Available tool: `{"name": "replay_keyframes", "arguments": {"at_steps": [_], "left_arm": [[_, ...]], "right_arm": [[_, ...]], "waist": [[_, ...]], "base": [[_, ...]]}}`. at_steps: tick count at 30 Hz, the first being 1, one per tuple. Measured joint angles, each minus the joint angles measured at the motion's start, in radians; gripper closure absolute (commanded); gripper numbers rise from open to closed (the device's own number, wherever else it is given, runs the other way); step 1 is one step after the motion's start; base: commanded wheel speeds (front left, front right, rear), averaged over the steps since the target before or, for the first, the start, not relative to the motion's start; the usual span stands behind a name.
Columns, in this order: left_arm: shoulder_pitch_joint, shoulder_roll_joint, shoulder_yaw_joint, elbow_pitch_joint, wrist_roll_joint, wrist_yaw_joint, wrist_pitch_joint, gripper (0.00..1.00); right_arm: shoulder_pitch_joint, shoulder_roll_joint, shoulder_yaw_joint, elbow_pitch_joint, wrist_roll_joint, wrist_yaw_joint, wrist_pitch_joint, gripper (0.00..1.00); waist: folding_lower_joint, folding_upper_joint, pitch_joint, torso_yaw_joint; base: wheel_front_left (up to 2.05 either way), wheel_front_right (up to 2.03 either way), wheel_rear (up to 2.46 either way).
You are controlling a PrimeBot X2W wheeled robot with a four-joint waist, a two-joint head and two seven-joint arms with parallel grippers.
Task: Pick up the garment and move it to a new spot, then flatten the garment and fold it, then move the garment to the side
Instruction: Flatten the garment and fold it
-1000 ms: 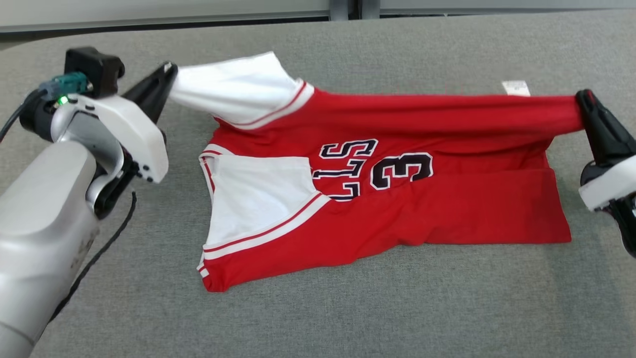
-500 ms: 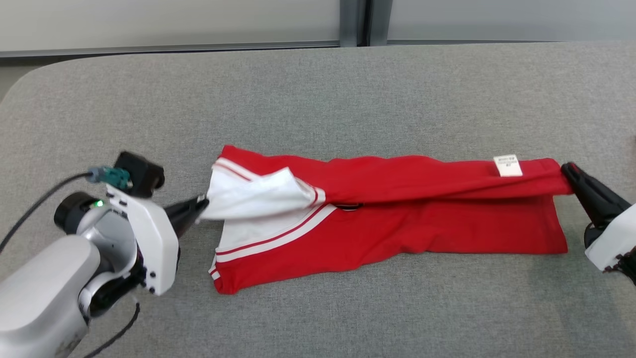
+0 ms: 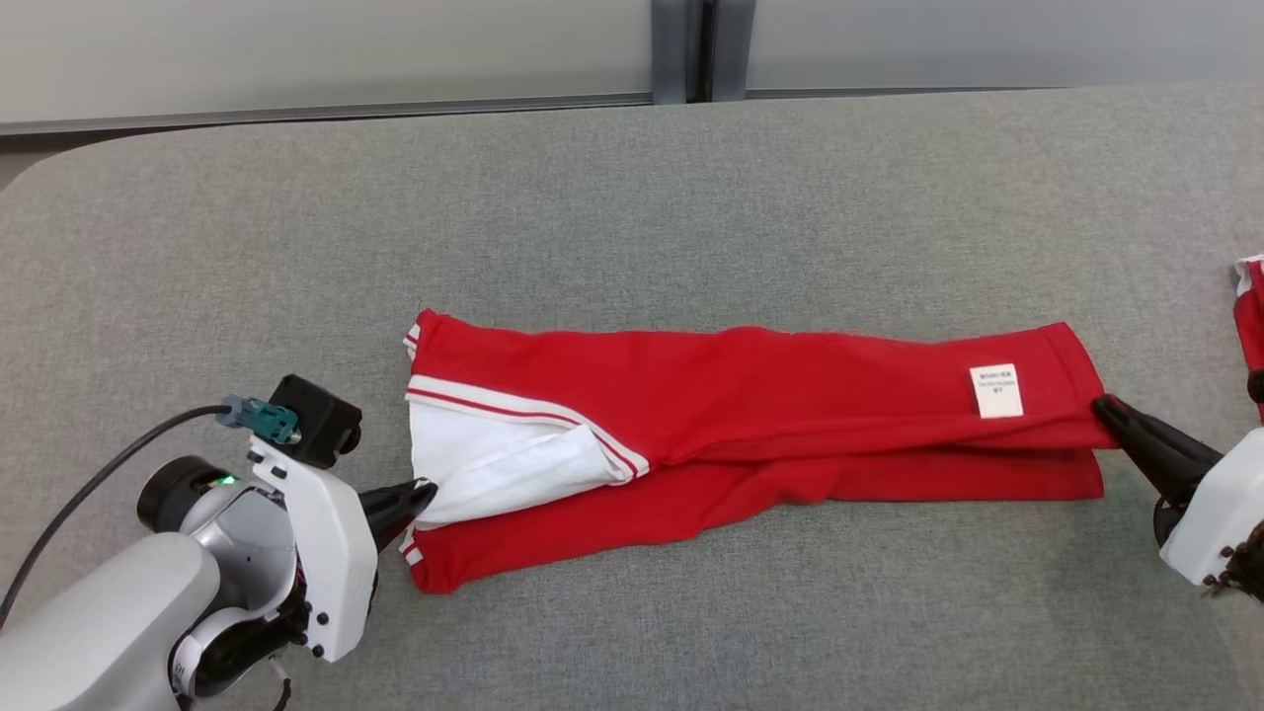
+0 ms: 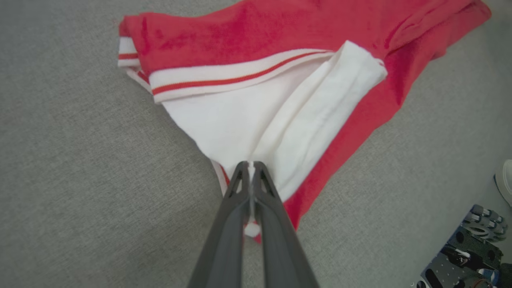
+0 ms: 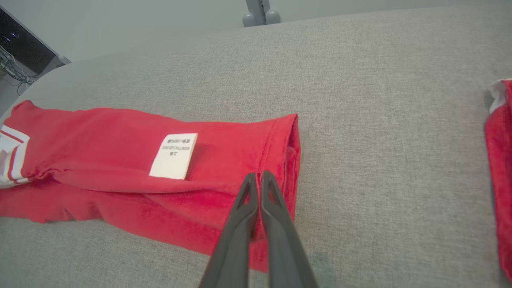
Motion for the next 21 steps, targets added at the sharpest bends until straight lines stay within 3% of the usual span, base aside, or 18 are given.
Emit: {"name": "replay_keyframes", "arguments": {"at_steps": [1, 2, 3, 4, 5, 6, 14, 18, 21], "left_arm": [[0.004, 0.000, -0.002, 0.002, -0.001, 0.004, 0.001, 1.00], [0.009, 0.001, -0.007, 0.006, -0.001, 0.004, 0.008, 1.00], [0.018, 0.000, -0.014, 0.010, -0.003, 0.004, 0.009, 0.81], [0.028, -0.002, -0.018, 0.016, -0.008, 0.004, 0.011, 0.58], [0.037, -0.004, -0.020, 0.023, -0.014, 0.007, 0.015, 0.13], [0.042, -0.007, -0.020, 0.030, -0.015, 0.016, 0.012, 0.00], [0.035, -0.025, 0.027, 0.063, 0.001, 0.054, -0.088, 0.00], [0.031, -0.041, 0.090, 0.082, 0.003, 0.081, -0.202, 0.00], [0.026, -0.078, 0.168, 0.104, 0.003, 0.118, -0.361, 0.00]], "right_arm": [[0.000, -0.001, 0.007, 0.005, 0.005, 0.000, 0.007, 0.00], [0.000, -0.002, 0.015, 0.008, 0.009, 0.000, 0.017, 0.00], [-0.001, -0.002, 0.022, 0.011, 0.014, 0.000, 0.024, 0.00], [-0.001, -0.002, 0.027, 0.014, 0.022, 0.000, 0.031, 0.00], [-0.002, -0.002, 0.033, 0.019, 0.027, 0.000, 0.036, 0.00], [-0.004, -0.001, 0.040, 0.026, 0.028, 0.000, 0.043, 0.00], [-0.048, 0.006, -0.009, 0.064, 0.049, -0.001, -0.074, 0.00], [-0.063, 0.032, -0.039, 0.070, 0.027, -0.001, -0.156, 0.00], [-0.065, 0.082, -0.104, 0.091, -0.044, -0.001, -0.182, 0.00]], "waist": [[0.0000, 0.0000, -0.002, -0.002], [0.0000, 0.0001, -0.003, -0.004], [0.0000, 0.0001, -0.004, -0.005], [0.0000, 0.0001, -0.006, -0.007], [0.0000, 0.0000, -0.007, -0.009], [0.0000, 0.0000, -0.009, -0.010], [0.0000, 0.0000, -0.019, -0.014], [0.0000, 0.0000, -0.027, -0.015], [0.0000, 0.0000, -0.039, -0.015]], "base": [[0.00, 0.00, 0.00], [0.00, 0.00, 0.00], [0.00, 0.00, 0.00], [0.00, 0.00, 0.00], [0.00, 0.00, 0.00], [0.00, 0.00, 0.00], [0.00, 0.00, 0.00], [0.00, 0.00, 0.00], [0.00, 0.00, 0.00]]}}
